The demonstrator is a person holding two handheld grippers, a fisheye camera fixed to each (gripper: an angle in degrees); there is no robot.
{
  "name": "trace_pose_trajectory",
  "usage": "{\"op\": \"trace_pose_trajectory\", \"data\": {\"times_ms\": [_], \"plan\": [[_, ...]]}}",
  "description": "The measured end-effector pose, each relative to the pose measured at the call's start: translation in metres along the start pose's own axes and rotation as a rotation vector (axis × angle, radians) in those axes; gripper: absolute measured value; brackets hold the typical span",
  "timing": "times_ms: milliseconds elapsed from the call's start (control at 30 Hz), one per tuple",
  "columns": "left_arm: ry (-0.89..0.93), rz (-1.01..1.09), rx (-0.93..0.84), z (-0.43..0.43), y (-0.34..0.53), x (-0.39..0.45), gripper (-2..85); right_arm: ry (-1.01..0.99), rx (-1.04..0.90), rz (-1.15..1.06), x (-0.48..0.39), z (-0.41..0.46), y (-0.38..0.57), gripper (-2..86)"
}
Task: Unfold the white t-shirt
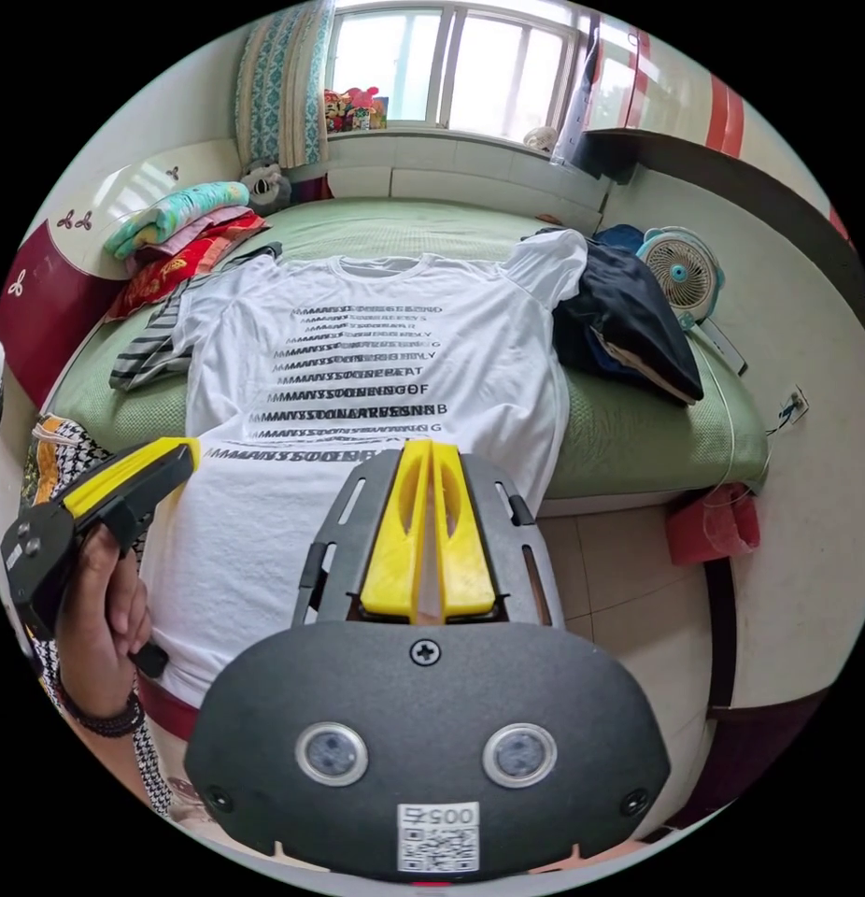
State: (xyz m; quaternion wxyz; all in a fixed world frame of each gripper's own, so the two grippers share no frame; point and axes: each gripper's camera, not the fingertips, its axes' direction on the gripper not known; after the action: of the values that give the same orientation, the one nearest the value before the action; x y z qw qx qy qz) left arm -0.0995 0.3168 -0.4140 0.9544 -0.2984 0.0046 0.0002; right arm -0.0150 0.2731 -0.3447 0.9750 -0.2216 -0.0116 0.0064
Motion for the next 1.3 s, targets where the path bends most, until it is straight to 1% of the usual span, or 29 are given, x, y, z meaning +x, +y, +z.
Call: {"op": "trace_pose_trajectory", "data": {"times_ms": [233,500,833,1133,1300], "plan": [[-0.004,0.001,0.002,-0.0022,0.0028,-0.0012,-0.5,-0.019,-0.001,0.005,0.0007,-0.0019,0.0014,-0.9],[0.004,-0.002,0.009,-0.0054,0.0072,-0.0040,-0.5,0.018,0.002,-0.014,-0.0070,-0.0044,0.0036,-0.9],[-0.025,0.011,0.012,-0.0062,0.0078,0.0007,-0.5,0.003,-0.002,-0.011,-0.0041,-0.0050,0.0040,-0.9],[-0.007,0.013,0.006,-0.0038,0.0031,-0.0021,-0.6,0.018,0.001,-0.007,-0.0043,-0.0041,0.0044,-0.9],[0.038,-0.009,0.002,-0.0017,0.0002,-0.0088,-0.6,-0.003,0.001,0.001,0.0008,-0.0026,0.0038,-0.9]]}}
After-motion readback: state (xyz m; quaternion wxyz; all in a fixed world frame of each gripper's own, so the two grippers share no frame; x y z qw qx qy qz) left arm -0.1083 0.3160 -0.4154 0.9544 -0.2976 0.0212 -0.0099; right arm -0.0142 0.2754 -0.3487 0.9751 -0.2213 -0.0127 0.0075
